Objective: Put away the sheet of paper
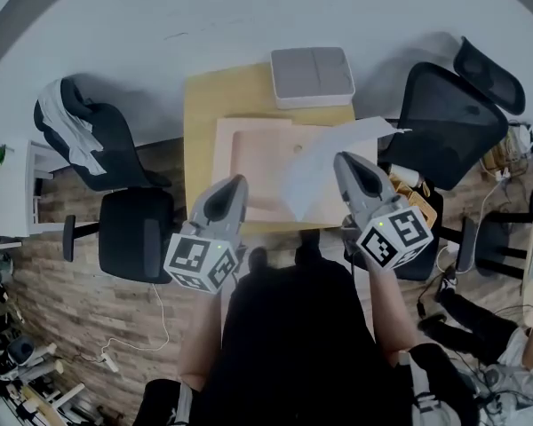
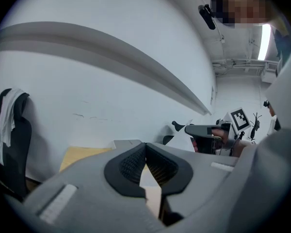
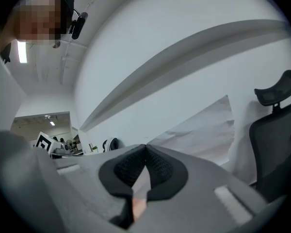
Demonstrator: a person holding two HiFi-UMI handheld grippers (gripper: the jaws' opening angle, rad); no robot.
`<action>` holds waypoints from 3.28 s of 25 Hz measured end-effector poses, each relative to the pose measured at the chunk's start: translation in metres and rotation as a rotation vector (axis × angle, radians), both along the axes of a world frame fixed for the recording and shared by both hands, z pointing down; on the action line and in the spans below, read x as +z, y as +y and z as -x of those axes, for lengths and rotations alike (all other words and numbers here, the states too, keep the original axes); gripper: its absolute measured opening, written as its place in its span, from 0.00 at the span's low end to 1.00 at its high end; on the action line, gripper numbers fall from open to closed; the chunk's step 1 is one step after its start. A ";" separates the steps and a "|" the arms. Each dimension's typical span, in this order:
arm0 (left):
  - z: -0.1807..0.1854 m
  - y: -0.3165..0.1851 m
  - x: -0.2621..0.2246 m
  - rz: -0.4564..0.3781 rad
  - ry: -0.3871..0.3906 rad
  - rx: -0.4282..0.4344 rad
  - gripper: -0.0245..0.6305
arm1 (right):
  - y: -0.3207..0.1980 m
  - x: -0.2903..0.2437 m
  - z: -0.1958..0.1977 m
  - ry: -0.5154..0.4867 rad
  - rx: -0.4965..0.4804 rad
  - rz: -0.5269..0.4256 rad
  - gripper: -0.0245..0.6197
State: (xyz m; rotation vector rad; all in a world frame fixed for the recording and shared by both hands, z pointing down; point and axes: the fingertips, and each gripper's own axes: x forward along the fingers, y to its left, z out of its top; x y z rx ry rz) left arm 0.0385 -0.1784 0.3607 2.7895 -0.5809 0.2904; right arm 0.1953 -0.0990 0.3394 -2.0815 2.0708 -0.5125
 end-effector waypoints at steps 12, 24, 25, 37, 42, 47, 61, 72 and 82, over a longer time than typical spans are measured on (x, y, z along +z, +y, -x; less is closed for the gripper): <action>-0.009 0.016 0.017 0.024 -0.021 -0.188 0.05 | -0.021 0.055 -0.018 -0.038 -0.213 0.116 0.04; -0.010 0.033 0.034 0.051 -0.035 -0.266 0.05 | -0.015 0.110 -0.024 -0.055 -0.317 0.257 0.04; -0.011 0.033 0.034 0.051 -0.036 -0.266 0.05 | -0.014 0.114 -0.024 -0.063 -0.322 0.268 0.04; -0.029 0.028 0.038 0.058 -0.028 -0.234 0.05 | 0.005 0.170 -0.035 -0.161 -0.332 0.427 0.04; -0.032 0.027 0.039 0.062 -0.026 -0.220 0.05 | 0.017 0.196 -0.044 -0.180 -0.310 0.521 0.04; -0.033 0.026 0.038 0.059 -0.022 -0.219 0.05 | 0.030 0.222 -0.049 -0.175 -0.314 0.622 0.04; -0.018 0.030 0.041 0.064 -0.025 -0.247 0.05 | 0.045 0.285 -0.064 -0.134 -0.272 0.844 0.04; -0.006 0.030 0.041 0.062 -0.048 -0.296 0.05 | 0.021 0.307 -0.069 -0.141 -0.205 0.832 0.04; -0.003 0.018 0.044 0.068 -0.056 -0.312 0.05 | -0.001 0.316 -0.086 -0.171 -0.119 0.816 0.04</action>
